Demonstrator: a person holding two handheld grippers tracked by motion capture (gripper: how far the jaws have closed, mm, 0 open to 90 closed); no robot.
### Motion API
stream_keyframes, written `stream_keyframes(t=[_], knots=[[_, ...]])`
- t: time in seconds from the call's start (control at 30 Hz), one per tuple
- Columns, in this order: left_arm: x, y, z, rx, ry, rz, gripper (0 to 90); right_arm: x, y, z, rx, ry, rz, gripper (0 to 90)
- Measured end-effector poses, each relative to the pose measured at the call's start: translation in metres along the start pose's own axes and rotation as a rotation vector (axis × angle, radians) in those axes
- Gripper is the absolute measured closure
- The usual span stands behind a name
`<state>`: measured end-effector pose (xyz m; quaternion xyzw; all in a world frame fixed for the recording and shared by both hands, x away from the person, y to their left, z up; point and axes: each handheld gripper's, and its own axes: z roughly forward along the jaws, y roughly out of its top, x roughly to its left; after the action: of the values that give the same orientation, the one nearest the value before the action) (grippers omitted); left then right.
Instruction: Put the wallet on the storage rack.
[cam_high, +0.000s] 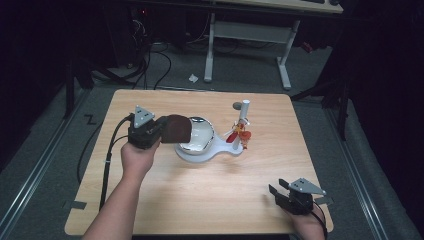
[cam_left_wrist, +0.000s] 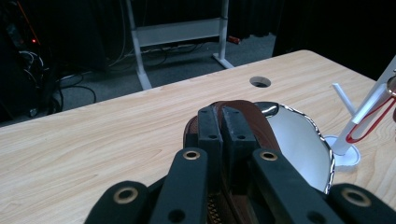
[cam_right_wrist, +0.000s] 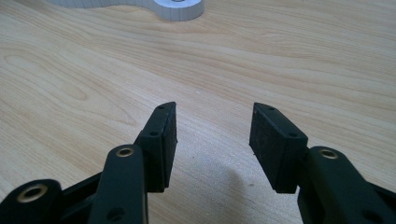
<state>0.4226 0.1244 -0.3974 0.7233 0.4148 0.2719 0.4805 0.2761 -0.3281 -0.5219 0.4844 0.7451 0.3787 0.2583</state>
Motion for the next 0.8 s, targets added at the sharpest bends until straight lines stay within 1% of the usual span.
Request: stream_keyframes(t=[0.2, 0.5, 0.63, 0.77, 0.8], knots=[[-0.004, 0.000, 0.004, 0.023, 0.012, 0.015, 87.3, 0.000, 0.000, 0.000, 0.000, 0.000, -0.001, 51.8], [-0.007, -0.001, 0.013, 0.058, 0.017, 0.017, 87.1, 0.001, 0.000, 0.000, -0.005, 0.007, -0.004, 52.1], [-0.010, 0.000, 0.016, 0.073, 0.026, 0.019, 87.0, 0.000, 0.001, 0.000, -0.009, 0.008, -0.007, 52.3], [-0.017, 0.001, 0.022, 0.100, 0.048, 0.043, 87.0, 0.000, 0.001, -0.001, -0.010, 0.009, -0.004, 52.3], [-0.019, 0.001, 0.023, 0.103, 0.049, 0.043, 87.0, 0.000, 0.001, -0.001, -0.010, 0.009, -0.005, 52.2]])
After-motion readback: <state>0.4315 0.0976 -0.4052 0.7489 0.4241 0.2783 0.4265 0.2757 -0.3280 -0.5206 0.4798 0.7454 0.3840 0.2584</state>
